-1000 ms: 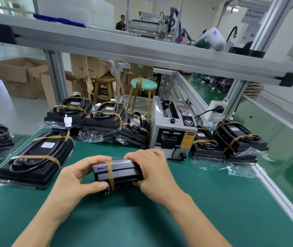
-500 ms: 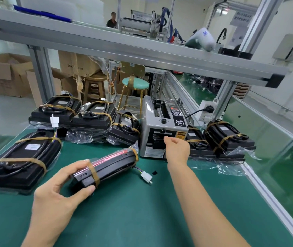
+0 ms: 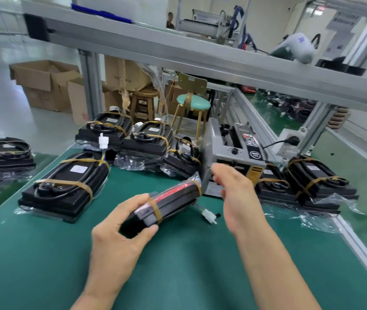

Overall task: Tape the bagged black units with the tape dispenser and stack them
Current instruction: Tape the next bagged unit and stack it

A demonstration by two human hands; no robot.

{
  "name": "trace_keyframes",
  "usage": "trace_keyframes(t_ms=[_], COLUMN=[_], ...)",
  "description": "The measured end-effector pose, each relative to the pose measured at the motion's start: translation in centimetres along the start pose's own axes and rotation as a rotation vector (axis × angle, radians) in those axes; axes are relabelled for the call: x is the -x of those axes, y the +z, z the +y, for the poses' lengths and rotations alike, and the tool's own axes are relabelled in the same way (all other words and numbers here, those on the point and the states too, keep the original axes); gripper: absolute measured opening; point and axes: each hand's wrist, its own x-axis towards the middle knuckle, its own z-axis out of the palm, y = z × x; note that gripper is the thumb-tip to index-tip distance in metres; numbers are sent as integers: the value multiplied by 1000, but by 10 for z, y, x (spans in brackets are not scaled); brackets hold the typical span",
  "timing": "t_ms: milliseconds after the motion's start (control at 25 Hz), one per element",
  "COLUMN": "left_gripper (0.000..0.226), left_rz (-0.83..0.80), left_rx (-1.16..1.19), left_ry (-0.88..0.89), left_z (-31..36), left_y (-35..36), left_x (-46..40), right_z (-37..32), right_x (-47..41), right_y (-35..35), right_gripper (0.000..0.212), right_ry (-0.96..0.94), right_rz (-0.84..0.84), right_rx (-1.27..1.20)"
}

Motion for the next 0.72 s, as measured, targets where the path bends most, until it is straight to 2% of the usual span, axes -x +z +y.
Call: trace_keyframes(t_ms=[80, 120, 160, 240, 520, 720], left_gripper=[62, 62, 62, 60, 57, 55], left_rz=[45, 64, 71, 72, 92, 97], left_rx=[16, 26, 35, 30, -1, 19], left_ry=[-21, -41, -62, -72, -61, -81], left_z=[3, 3, 3, 4, 10, 9], left_y=[7, 8, 9, 11, 11, 11], left_x=[3, 5, 7, 10, 11, 10], right_z=[3, 9, 15, 24, 33, 30], right_x=[46, 60, 68, 71, 69, 68], right_y=[18, 24, 28, 30, 29, 33], right_gripper=[12, 10, 9, 20, 20, 18], right_ry=[-122, -168, -204, -207, -157, -173], right_rz=[-378, -434, -415, -334, -356, -351], right_rx=[134, 222, 294, 402, 368, 430])
